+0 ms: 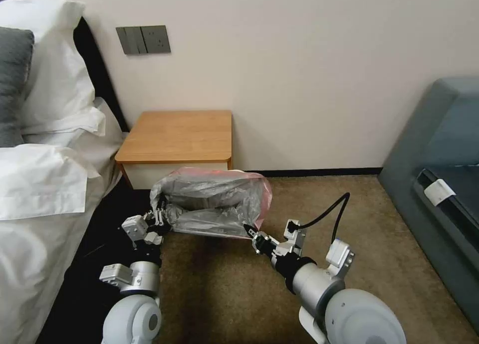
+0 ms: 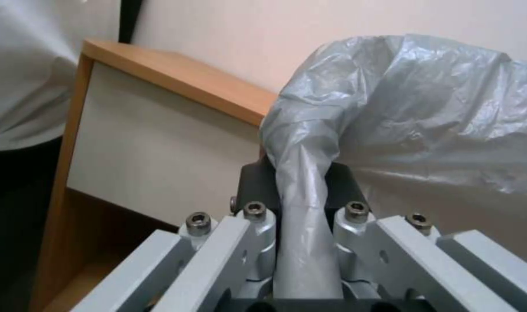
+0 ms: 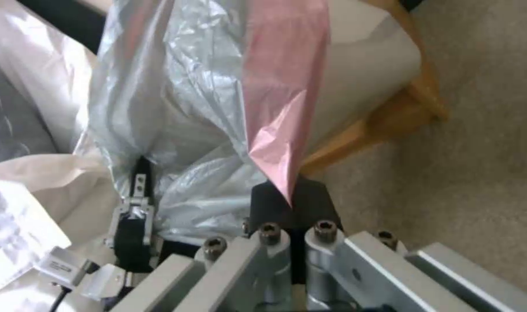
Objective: Pick up the garbage bag from the table and place it over the trash can.
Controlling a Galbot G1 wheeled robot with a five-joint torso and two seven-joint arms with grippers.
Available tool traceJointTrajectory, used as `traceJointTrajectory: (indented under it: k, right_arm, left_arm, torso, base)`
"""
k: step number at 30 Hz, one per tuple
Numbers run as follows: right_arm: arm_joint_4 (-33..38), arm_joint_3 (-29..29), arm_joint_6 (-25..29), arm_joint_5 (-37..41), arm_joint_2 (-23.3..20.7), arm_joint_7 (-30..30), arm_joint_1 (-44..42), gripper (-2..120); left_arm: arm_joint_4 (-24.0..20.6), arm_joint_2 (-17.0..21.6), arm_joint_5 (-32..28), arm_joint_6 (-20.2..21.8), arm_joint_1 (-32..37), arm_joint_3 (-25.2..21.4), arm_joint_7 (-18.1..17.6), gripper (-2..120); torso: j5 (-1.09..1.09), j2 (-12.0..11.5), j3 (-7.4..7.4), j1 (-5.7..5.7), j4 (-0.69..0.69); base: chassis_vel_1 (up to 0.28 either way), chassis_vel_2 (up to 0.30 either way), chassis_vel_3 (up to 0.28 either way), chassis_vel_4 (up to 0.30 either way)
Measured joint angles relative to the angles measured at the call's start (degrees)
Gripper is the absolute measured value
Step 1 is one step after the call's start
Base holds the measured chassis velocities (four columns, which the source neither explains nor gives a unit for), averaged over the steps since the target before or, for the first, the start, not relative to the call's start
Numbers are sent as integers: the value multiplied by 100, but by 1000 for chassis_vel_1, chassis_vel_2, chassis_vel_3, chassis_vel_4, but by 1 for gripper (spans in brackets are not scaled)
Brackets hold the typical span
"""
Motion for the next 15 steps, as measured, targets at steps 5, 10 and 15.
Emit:
traceJointTrajectory:
  k: [5, 10, 15]
  right_arm:
    - [-205, 28, 2, -194, 18, 5, 79, 0]
    - [-458, 36, 1, -641, -5, -143, 236, 0]
    - [-607, 49, 1, -855, -61, -303, 370, 0]
  left_arm:
    - [-33, 2, -104, 9, -5, -7, -1, 8]
    - [-75, 16, -185, 14, 31, -21, 17, 8]
    - [-117, 30, -245, 23, 49, -42, 58, 8]
  torso:
    - [0, 0, 0, 0, 0]
    - [0, 0, 0, 0, 0]
    - [0, 0, 0, 0, 0]
  base:
    - [0, 0, 0, 0]
    - [0, 0, 0, 0]
    - [0, 0, 0, 0]
